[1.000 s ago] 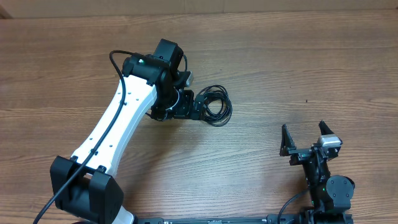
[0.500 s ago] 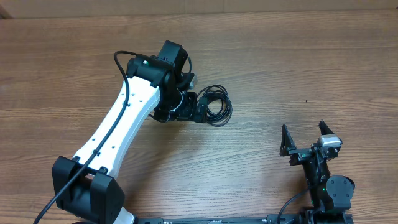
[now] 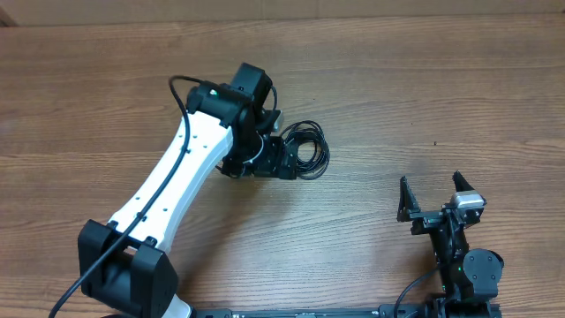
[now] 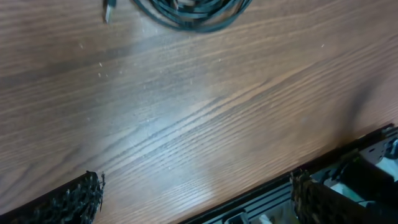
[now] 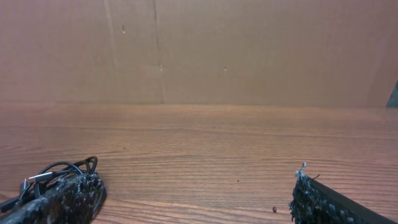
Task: Untangle cables
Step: 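Move the left gripper over the cable bundle and lower it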
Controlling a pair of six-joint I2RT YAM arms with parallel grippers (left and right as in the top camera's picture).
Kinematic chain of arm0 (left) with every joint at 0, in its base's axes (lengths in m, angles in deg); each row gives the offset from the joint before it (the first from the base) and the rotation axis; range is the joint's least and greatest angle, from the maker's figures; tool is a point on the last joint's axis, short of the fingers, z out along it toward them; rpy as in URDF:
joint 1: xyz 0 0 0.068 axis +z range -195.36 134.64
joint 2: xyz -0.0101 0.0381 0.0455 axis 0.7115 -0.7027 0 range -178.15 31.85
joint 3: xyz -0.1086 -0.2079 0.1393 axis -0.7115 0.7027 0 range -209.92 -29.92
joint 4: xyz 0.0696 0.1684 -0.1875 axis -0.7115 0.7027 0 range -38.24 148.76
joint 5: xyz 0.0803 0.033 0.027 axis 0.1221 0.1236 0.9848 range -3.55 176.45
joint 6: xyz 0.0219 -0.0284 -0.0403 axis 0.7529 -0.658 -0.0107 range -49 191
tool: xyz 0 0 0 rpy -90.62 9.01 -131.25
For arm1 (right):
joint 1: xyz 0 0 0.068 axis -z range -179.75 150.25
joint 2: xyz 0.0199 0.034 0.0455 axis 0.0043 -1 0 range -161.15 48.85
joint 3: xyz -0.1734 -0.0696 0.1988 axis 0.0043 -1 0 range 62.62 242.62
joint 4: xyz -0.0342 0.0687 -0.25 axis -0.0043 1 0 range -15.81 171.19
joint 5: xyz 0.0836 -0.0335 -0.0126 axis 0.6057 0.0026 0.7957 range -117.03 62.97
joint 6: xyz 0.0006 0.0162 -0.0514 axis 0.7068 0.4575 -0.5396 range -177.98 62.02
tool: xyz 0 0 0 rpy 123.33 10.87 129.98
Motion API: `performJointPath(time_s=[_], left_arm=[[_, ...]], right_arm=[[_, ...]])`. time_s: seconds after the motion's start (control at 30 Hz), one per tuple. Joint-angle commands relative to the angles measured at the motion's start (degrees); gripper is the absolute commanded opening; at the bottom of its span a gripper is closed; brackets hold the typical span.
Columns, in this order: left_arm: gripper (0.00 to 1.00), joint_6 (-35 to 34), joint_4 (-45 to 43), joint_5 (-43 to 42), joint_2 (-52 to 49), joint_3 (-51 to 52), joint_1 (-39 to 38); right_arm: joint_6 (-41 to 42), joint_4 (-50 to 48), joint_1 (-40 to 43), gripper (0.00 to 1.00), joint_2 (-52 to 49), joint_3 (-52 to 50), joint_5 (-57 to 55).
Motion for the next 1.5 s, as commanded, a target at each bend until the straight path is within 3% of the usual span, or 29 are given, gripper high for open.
performJointPath(time_s=[0.0,0.5,0.97,1.47], left_arm=[[1.0,-0.8,-1.4,0.2,-0.4,2.7,-1.0],[1.0,-1.0,-2.3,0.2,-0.4,5.9,-1.4],[1.0,-1.0,-10.6,0.2,-0.4,5.9,-1.4],[0.99,-1.0,-13.4,0.3,-0.4,5.9,-1.3]], right_arm=[[-0.1,-0.3,-0.3,1.0,0.6,-0.6,-0.2],[-0.1,-0.3,-0.3,1.0,0.6,-0.6,-0.2],[-0.1,-0.3,-0.3,1.0,0.6,-0.6,-0.2],[-0.1,-0.3,-0.3,1.0,0.6,-0.6,-0.2]])
